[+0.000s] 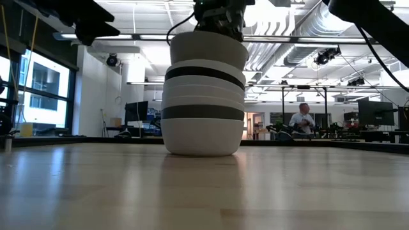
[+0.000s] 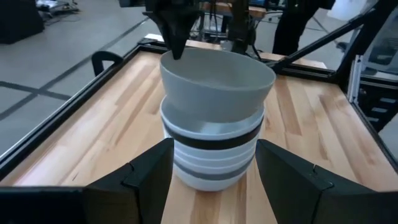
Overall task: Nest bowls inside each other
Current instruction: Stack the light gray bowl on top of the white bowl
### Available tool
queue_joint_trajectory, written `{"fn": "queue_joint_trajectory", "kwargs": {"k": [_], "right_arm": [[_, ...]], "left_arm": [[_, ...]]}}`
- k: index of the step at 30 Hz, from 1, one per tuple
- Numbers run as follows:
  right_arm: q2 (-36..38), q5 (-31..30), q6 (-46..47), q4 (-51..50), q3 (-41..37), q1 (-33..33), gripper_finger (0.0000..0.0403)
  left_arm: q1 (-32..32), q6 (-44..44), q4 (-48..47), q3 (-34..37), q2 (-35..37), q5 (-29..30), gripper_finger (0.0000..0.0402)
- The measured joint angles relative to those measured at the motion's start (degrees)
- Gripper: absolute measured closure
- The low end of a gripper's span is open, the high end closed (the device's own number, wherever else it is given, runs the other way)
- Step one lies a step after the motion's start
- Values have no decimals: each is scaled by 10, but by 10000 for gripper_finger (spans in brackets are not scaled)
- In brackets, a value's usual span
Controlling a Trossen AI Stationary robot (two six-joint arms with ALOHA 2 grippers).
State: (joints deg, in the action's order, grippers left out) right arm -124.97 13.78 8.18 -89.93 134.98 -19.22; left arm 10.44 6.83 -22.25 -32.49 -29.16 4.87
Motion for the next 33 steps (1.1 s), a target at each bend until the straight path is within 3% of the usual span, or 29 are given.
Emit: {"fn": "queue_joint_trajectory", "kwargs": {"k": [8, 33], "right_arm": [[-4, -16, -2, -1, 0, -1, 403], [-43, -34, -5, -1, -1, 2, 403]], "left_arm": [[0, 0, -20, 0, 35, 9, 186], [0, 10, -66, 0, 37, 9, 186]]}}
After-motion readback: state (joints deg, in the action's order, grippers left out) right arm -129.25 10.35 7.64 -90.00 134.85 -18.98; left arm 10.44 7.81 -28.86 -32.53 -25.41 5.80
